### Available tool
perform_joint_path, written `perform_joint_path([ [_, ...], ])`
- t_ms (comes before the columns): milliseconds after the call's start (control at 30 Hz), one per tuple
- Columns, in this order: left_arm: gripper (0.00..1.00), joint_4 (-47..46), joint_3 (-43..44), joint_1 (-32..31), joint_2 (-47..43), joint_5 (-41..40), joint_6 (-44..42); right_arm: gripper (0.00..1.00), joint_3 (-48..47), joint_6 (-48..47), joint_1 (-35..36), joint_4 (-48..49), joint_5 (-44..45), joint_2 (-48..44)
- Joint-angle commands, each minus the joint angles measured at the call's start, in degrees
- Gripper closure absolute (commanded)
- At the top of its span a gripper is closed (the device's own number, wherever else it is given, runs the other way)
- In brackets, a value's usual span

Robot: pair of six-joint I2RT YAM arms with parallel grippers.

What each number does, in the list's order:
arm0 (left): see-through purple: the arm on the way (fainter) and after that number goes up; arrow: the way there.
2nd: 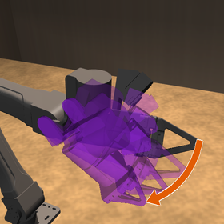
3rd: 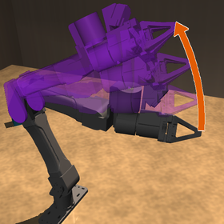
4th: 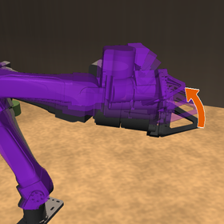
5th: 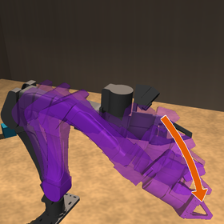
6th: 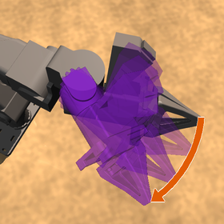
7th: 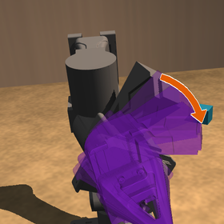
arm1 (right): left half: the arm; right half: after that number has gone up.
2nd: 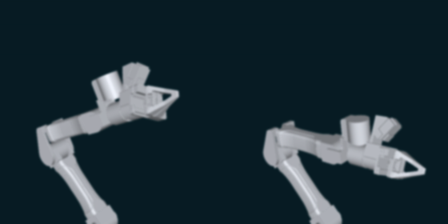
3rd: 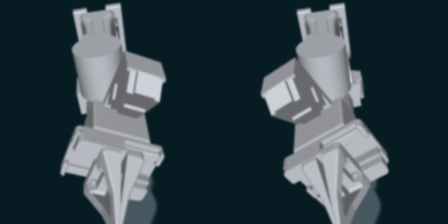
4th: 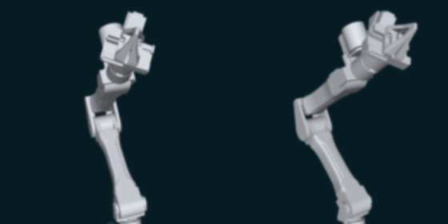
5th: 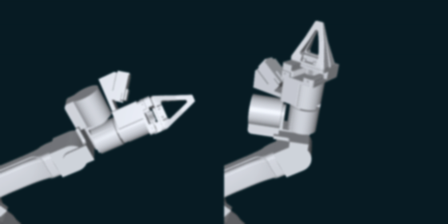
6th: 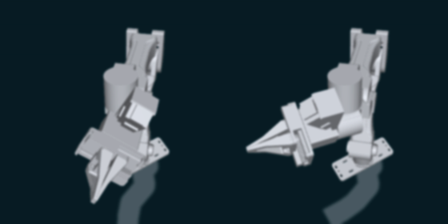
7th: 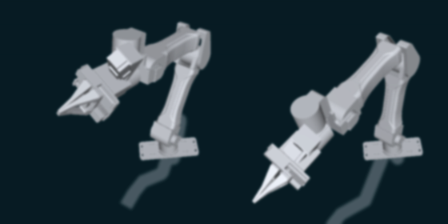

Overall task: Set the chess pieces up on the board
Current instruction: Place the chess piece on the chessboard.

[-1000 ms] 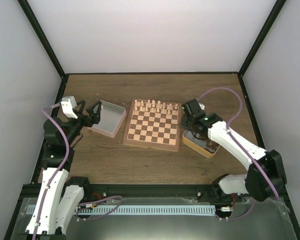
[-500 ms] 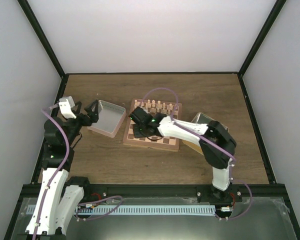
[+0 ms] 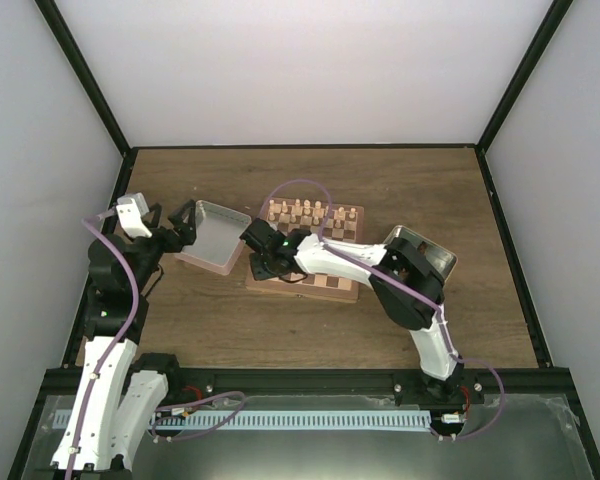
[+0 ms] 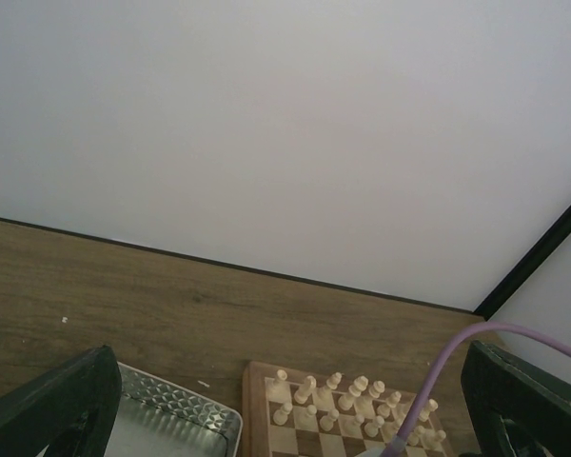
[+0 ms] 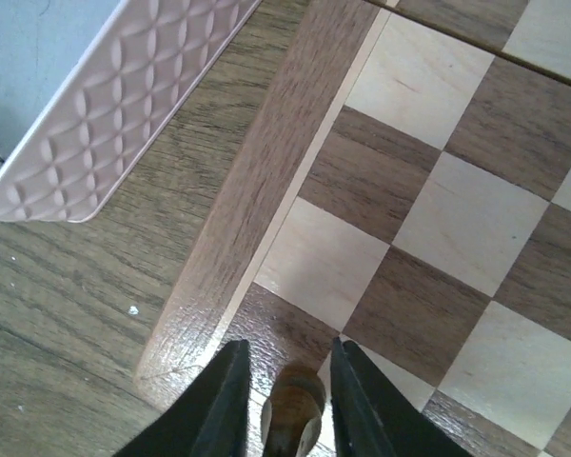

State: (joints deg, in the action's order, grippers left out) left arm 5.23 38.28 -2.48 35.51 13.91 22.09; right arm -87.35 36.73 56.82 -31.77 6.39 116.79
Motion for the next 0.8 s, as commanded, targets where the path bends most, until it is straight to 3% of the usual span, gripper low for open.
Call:
perform_joint_path([
  [0, 0.0, -0.5, 0.1, 0.5, -0.4, -0.5, -0.7, 0.71, -3.4, -1.6, 0.0, -0.4, -0.5, 1.0],
  [367, 0.0, -0.3, 0.1, 0.5, -0.5, -0.7, -0.7, 0.68, -3.3, -1.3, 0.1, -4.5, -0.2, 0.8],
  [600, 0.0, -0.4, 0.0, 0.5, -0.5, -0.8, -0.6, 0.79, -3.3, -0.8, 0.1, -7.0, 3.2, 1.5],
  [767, 0.0, -0.5, 0.0, 0.5, -0.4, -0.8, -0.6, 0.81, -3.1, -0.4, 0.1, -8.1, 4.3, 1.5],
])
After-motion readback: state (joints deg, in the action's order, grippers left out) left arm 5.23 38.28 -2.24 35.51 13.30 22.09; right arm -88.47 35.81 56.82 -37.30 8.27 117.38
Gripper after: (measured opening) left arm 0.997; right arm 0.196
